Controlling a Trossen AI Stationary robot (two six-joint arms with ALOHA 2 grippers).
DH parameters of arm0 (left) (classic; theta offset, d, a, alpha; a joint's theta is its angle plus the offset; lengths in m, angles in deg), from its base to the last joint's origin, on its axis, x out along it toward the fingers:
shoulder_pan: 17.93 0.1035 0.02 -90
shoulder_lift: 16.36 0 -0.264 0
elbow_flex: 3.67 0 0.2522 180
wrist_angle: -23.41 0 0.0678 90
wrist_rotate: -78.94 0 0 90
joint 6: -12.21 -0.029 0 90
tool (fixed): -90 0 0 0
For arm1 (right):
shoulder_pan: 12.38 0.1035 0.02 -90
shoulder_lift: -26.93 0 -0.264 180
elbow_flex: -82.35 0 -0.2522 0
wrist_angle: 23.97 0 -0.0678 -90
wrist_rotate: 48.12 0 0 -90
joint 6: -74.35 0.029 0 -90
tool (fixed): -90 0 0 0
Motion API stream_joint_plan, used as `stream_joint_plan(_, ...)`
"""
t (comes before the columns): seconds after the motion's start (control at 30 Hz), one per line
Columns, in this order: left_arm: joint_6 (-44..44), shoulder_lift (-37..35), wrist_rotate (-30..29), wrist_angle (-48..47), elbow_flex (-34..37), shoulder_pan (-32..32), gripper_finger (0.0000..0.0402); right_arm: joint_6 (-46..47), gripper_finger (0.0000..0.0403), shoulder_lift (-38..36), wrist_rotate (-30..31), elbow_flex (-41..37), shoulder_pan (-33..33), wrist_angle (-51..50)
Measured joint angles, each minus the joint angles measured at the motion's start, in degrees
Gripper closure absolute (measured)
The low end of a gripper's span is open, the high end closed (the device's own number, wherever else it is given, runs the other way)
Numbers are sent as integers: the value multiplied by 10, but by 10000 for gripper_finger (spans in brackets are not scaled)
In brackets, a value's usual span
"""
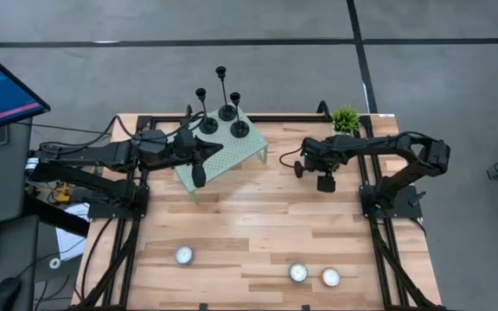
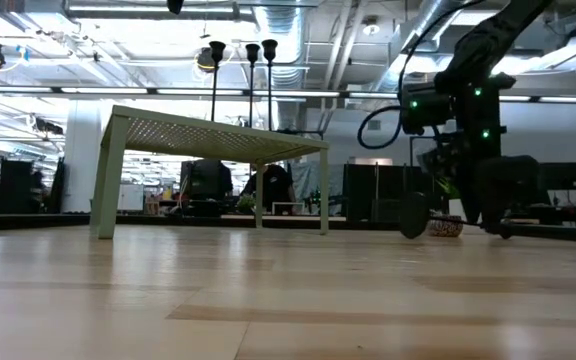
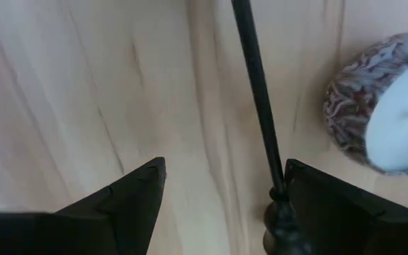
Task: Pick & Place candle stick holders
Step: Align the black candle holder with the other black candle holder on the shelf
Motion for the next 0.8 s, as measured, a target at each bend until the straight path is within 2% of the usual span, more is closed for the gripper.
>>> stream_joint_plan(0.17,2,0,0,0,0,0,399,-14,129,-1,0,0,-8,22)
stream_joint_plan(0.27,6,0,0,0,0,0,399,-14,162,-1,-8,0,-8,19)
stream_joint_plan(0.37,6,0,0,0,0,0,399,-14,222,-1,-18,0,-8,16)
stream_joint_plan(0.57,6,0,0,0,0,0,399,-13,376,-1,-22,0,-8,10)
stream_joint_plan(0.6,6,0,0,0,0,0,399,-13,388,-1,-29,0,-8,8)
stream_joint_plan(0.8,22,0,0,0,0,0,397,2,398,-28,-50,7,6,-16)
